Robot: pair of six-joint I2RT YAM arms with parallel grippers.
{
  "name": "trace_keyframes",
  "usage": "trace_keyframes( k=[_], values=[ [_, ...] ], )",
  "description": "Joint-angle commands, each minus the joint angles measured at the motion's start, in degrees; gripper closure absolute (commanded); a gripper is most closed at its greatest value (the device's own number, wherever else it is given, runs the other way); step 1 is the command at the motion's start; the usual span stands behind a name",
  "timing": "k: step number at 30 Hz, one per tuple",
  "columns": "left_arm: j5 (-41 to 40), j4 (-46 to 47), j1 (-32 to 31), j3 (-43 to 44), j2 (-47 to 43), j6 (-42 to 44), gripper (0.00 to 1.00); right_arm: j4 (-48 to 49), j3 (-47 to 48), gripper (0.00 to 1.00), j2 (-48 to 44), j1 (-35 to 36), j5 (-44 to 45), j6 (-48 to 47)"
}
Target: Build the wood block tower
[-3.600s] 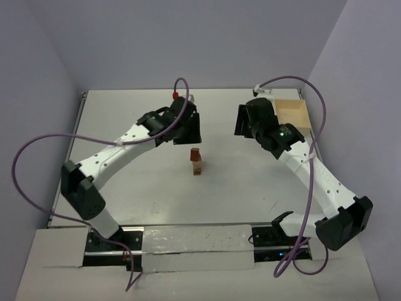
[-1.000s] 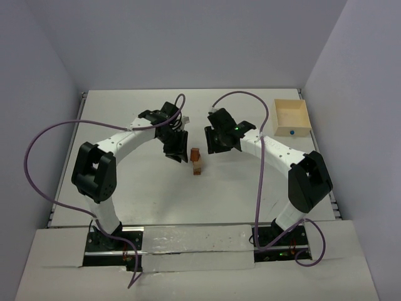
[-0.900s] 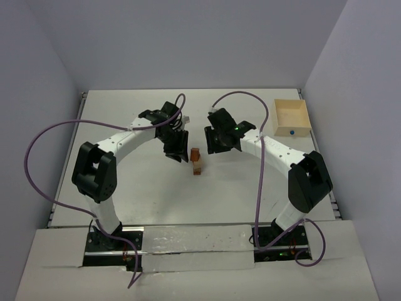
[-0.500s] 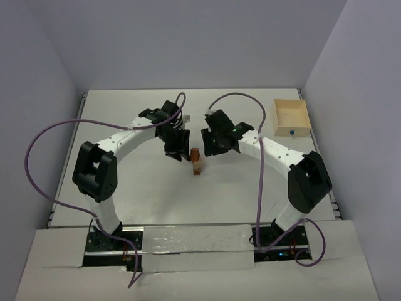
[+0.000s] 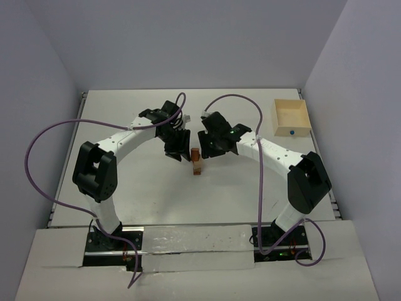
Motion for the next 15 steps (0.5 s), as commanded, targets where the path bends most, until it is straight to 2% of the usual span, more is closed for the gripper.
trace_keyframes(
  k=[1, 15],
  values=[
    [1.17, 0.73, -0.5, 1.6, -1.3, -0.18, 0.49, 1.39, 2.37, 0.52, 0.35, 0.72, -1.41, -0.08],
    [1.24, 0.77, -0.52, 0.78, -1.94, -0.09, 0.48, 1.38, 2.99, 0.51, 1.2, 0.8, -1.94, 0.46]
  ],
)
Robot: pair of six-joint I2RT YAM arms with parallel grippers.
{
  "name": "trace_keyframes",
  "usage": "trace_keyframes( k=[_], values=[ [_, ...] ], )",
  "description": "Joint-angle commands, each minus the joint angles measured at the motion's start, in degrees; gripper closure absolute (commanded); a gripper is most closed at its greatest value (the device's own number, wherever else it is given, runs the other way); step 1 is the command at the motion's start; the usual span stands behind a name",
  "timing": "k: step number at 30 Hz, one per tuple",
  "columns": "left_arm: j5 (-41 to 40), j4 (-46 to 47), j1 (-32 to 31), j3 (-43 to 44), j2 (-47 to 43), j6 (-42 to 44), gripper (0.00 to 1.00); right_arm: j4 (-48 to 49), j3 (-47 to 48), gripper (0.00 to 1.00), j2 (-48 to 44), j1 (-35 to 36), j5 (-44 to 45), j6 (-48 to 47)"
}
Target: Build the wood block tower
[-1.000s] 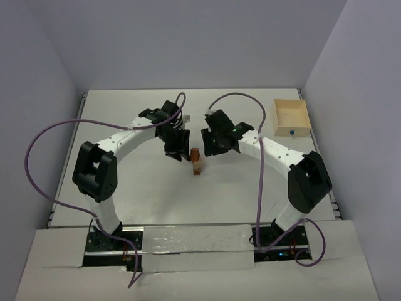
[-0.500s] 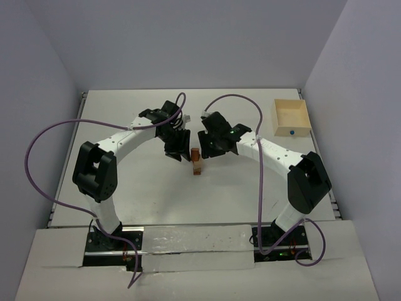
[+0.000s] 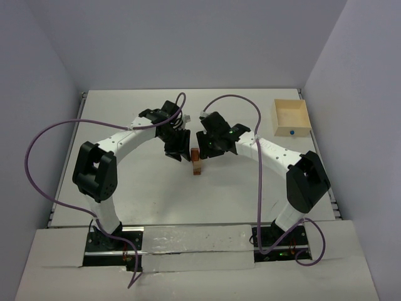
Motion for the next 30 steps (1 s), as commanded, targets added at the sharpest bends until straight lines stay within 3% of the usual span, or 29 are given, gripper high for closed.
trace_keyframes(
  k=[1, 30],
  values=[
    [1.11, 0.71, -0.47, 0.62, -2.04, -0.09, 0.48, 1.03, 2.6, 0.51, 0.42, 0.38, 0.08, 0.08],
    [0.83, 0.95, -0.39, 0.46, -1.88, -0.01, 0.49, 1.65, -0.85, 0.49, -1.53, -0.29, 3.59, -0.25]
  ],
)
